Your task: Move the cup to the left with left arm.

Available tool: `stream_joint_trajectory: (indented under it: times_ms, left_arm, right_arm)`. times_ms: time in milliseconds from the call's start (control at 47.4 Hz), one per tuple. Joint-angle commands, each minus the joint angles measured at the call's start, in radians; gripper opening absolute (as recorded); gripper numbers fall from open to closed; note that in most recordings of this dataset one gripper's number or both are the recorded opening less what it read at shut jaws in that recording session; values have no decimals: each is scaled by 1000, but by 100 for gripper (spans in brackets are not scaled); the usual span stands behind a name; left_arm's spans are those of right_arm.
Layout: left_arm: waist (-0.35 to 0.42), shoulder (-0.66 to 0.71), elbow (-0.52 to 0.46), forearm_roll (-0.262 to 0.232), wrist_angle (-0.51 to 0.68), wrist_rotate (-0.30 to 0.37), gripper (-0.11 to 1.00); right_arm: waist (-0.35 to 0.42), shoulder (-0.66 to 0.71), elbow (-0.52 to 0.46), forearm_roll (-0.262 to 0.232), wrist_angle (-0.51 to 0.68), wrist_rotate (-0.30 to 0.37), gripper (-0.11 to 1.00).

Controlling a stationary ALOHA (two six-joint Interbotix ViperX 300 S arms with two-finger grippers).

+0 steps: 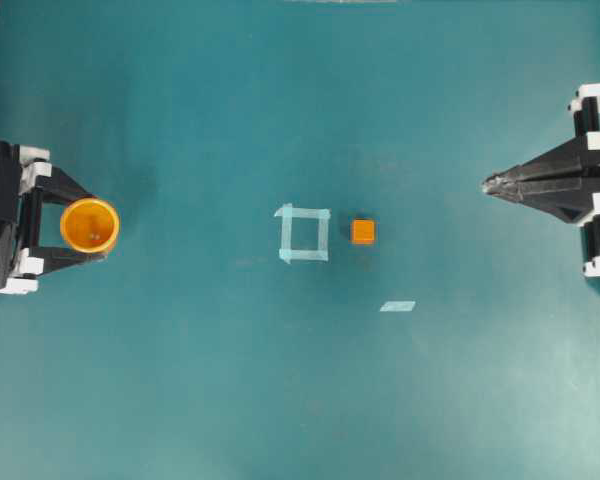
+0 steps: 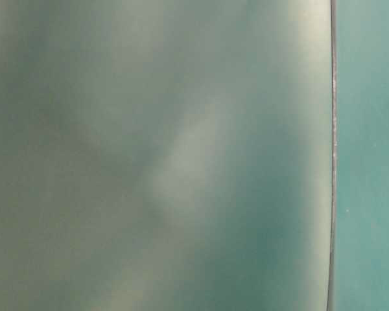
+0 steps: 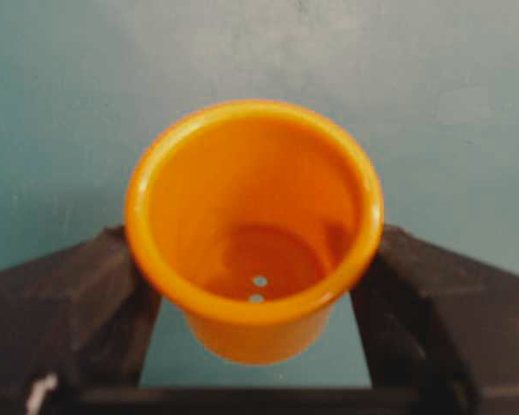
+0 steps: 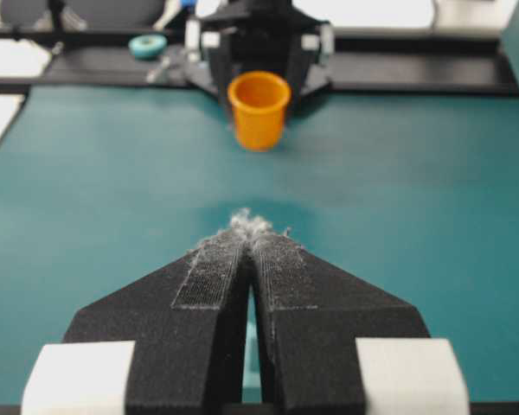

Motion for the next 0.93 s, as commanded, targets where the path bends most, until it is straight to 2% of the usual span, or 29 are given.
stream_joint_trajectory:
  times_ms: [0, 907]
  left_arm:
    - [0, 8, -8, -2, -9, -2, 63]
    - [0, 6, -8, -2, -12, -2, 63]
  right_arm:
    - [0, 5, -25, 2, -5, 2, -1]
    - [0, 15, -21, 2, -5, 2, -1]
